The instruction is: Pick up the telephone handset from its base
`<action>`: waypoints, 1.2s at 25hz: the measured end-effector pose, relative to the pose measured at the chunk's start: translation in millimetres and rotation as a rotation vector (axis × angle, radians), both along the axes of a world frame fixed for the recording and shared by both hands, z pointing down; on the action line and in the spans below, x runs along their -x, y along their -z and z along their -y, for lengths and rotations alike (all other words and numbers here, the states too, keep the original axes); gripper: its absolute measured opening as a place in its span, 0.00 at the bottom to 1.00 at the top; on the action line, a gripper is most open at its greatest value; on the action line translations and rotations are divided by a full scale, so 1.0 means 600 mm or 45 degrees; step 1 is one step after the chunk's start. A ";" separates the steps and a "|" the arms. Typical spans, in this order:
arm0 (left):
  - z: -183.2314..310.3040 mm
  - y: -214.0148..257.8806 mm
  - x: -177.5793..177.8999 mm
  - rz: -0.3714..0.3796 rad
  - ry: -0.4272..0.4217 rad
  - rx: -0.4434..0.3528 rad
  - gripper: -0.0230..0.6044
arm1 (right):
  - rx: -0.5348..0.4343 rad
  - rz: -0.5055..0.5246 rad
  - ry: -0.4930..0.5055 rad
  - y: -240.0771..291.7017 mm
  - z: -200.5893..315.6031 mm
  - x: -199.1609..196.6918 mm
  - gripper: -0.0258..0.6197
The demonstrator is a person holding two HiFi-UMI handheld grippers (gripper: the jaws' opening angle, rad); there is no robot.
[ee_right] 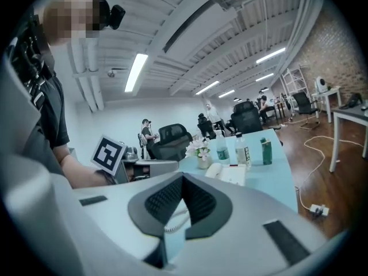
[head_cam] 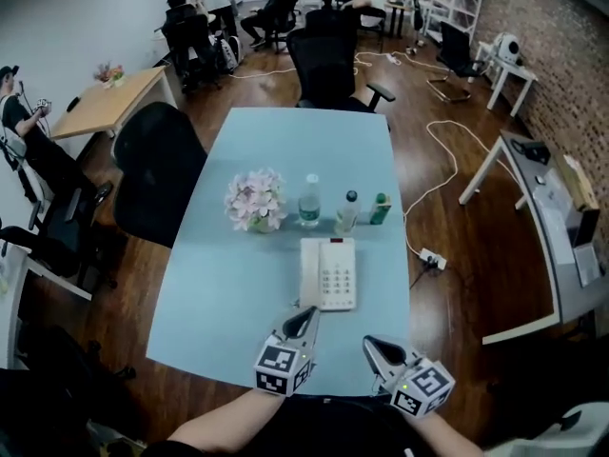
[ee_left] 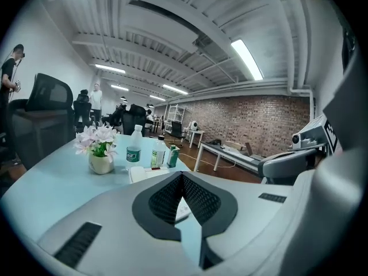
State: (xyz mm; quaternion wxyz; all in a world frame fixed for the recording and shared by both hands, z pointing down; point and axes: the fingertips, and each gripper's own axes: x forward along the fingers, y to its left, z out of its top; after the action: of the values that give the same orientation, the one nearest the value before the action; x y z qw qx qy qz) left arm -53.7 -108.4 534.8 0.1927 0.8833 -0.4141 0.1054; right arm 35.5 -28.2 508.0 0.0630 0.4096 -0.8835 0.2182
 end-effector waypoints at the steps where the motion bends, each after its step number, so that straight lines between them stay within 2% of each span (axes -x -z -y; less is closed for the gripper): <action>1: 0.009 -0.005 0.003 0.010 -0.001 0.009 0.04 | 0.005 0.004 -0.017 0.000 0.004 -0.001 0.06; 8: 0.075 -0.046 0.013 0.096 0.019 0.077 0.04 | 0.016 0.001 -0.042 -0.001 0.043 0.000 0.06; 13: 0.133 -0.075 0.023 0.129 0.103 0.119 0.04 | 0.027 0.008 0.017 -0.003 0.074 0.005 0.06; 14: 0.146 -0.082 0.026 0.131 0.122 0.133 0.09 | 0.038 0.009 0.034 -0.007 0.079 0.008 0.06; 15: 0.159 -0.090 0.028 0.134 0.141 0.151 0.23 | 0.049 0.011 0.050 -0.011 0.083 0.011 0.06; 18: 0.196 -0.117 0.037 0.173 0.199 0.194 0.27 | 0.080 0.013 0.090 -0.022 0.098 0.017 0.06; 22: 0.244 -0.156 0.037 0.233 0.259 0.261 0.44 | 0.073 0.019 0.128 -0.015 0.132 0.022 0.06; 24: 0.266 -0.174 0.027 0.251 0.275 0.289 0.46 | 0.053 0.037 0.134 -0.007 0.150 0.023 0.06; 25: 0.275 -0.184 0.021 0.259 0.280 0.303 0.50 | 0.046 0.045 0.137 -0.003 0.156 0.022 0.06; 30: 0.294 -0.225 -0.005 0.313 0.297 0.362 0.50 | 0.063 0.032 0.165 -0.009 0.149 0.008 0.06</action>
State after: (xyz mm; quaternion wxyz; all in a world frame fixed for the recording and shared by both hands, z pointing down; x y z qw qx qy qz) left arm -50.5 -284.5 670.1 0.2744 0.7738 -0.5149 0.2468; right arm 30.8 -117.8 513.6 0.0759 0.3472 -0.9032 0.2406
